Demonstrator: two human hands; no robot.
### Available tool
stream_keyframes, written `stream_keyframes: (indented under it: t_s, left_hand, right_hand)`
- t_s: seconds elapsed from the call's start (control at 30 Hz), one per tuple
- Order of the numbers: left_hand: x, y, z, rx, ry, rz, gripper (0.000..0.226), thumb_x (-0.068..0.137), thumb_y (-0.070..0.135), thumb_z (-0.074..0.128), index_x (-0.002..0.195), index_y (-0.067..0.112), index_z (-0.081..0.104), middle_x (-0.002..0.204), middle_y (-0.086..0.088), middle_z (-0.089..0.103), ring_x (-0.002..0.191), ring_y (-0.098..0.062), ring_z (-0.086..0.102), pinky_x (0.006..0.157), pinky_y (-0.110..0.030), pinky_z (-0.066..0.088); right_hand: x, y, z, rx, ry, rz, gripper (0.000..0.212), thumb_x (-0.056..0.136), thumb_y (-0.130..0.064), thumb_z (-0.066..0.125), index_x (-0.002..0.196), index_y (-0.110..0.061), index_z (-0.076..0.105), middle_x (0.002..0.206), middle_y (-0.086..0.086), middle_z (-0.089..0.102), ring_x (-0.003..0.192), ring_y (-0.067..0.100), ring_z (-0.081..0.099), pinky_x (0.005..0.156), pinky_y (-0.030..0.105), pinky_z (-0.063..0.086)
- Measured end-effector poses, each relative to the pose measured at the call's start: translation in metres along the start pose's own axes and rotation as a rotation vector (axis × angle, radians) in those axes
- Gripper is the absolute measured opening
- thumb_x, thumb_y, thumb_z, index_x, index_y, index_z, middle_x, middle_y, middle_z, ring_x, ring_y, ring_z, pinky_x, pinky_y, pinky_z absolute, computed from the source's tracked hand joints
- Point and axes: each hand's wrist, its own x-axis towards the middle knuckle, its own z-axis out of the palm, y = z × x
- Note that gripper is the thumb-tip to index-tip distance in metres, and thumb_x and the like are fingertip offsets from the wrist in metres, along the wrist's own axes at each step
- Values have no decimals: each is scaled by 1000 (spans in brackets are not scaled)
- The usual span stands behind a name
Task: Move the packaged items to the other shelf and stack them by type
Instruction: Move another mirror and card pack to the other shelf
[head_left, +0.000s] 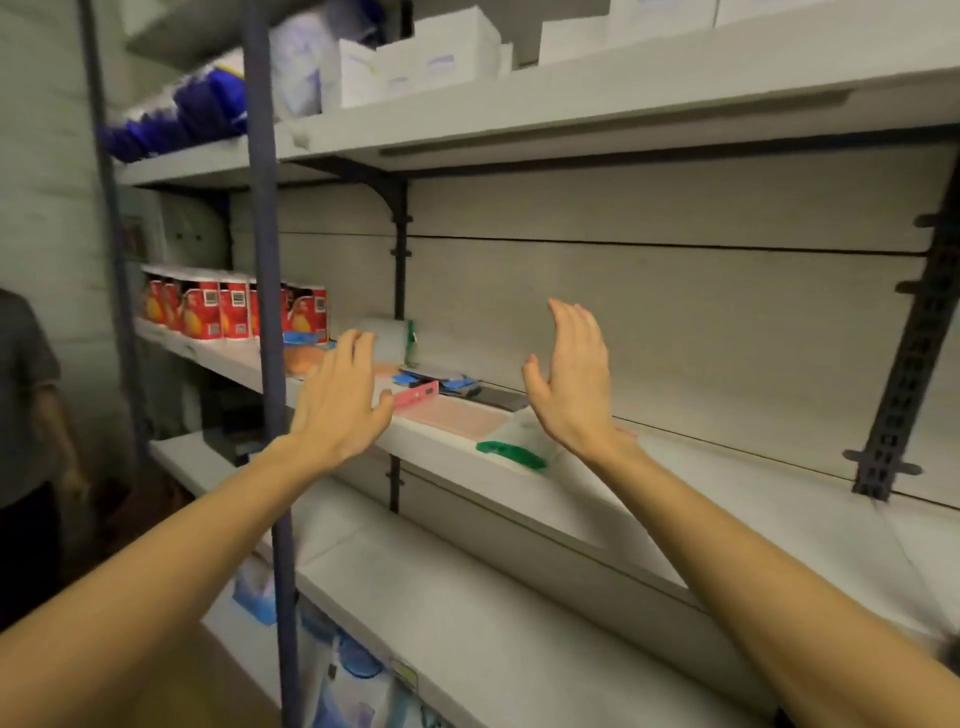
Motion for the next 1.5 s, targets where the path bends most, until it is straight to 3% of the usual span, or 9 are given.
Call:
stream_keyframes:
  t_s: [0.2, 0.33, 0.57, 0.8, 1.1, 1.23, 1.3, 1.43, 1.5]
  left_hand:
    - [70, -76, 60, 82, -198, -18, 74, 91, 38, 65, 150, 11, 29, 157, -15, 29, 135, -35, 45, 102, -47, 47]
    - [106, -110, 97, 84, -262, -45, 78, 90, 39, 66, 152, 12, 28, 154, -13, 33, 134, -33, 45, 103, -45, 48]
    - [163, -165, 153, 62, -330, -59, 55, 97, 41, 56, 142, 14, 40, 144, -10, 47, 126, -29, 51, 99, -44, 50]
    - [192, -198, 201, 138, -442, 77, 52, 98, 40, 51, 143, 17, 41, 145, -9, 47, 130, -28, 47, 107, -42, 40]
    - [242, -224, 230, 121, -551, 303, 62, 97, 42, 52, 152, 17, 35, 153, -8, 40, 137, -28, 40, 114, -45, 35]
    - [248, -227, 249, 78, -613, 362, 58, 103, 39, 40, 156, 17, 30, 159, -8, 34, 144, -28, 33, 117, -46, 29]
    - [248, -228, 257, 67, -622, 392, 53, 104, 38, 37, 152, 16, 38, 156, -10, 40, 141, -28, 37, 117, -45, 30]
    - [253, -229, 257, 115, -493, 508, 46, 103, 43, 41, 141, 21, 51, 139, -8, 57, 127, -26, 51, 110, -40, 36]
    - [255, -230, 252, 101, -464, 571, 44, 102, 47, 43, 137, 22, 54, 130, -7, 59, 120, -26, 54, 105, -38, 38]
  right_hand:
    - [53, 8, 118, -12, -245, 26, 70, 92, -23, 58, 154, -5, 30, 155, 15, 38, 146, 33, 28, 122, 43, 23]
    - [84, 13, 179, -47, -342, 60, 70, 91, -24, 59, 152, -4, 32, 149, 18, 43, 137, 36, 36, 114, 43, 31]
    - [110, 23, 248, -125, -578, 154, 72, 94, -29, 56, 155, -8, 26, 151, 18, 42, 136, 37, 38, 111, 43, 36]
    - [117, 20, 302, -195, -714, 335, 75, 94, -37, 60, 155, -8, 26, 152, 17, 41, 140, 36, 35, 113, 41, 36]
    - [130, 2, 332, -375, -786, 478, 78, 92, -43, 64, 154, -12, 28, 154, 12, 39, 141, 32, 36, 114, 42, 35]
    - [125, 7, 341, -426, -812, 538, 54, 93, -48, 57, 135, -14, 50, 140, 13, 54, 126, 32, 50, 102, 38, 43]
    - [119, 6, 341, -425, -779, 563, 47, 94, -51, 55, 126, -16, 58, 130, 10, 61, 116, 31, 57, 94, 36, 46]
    - [113, -4, 333, -508, -686, 464, 50, 93, -50, 59, 131, -18, 59, 126, 6, 61, 112, 29, 60, 88, 35, 47]
    - [113, -6, 328, -576, -697, 389, 43, 94, -49, 57, 120, -16, 64, 117, 8, 61, 105, 30, 62, 79, 34, 47]
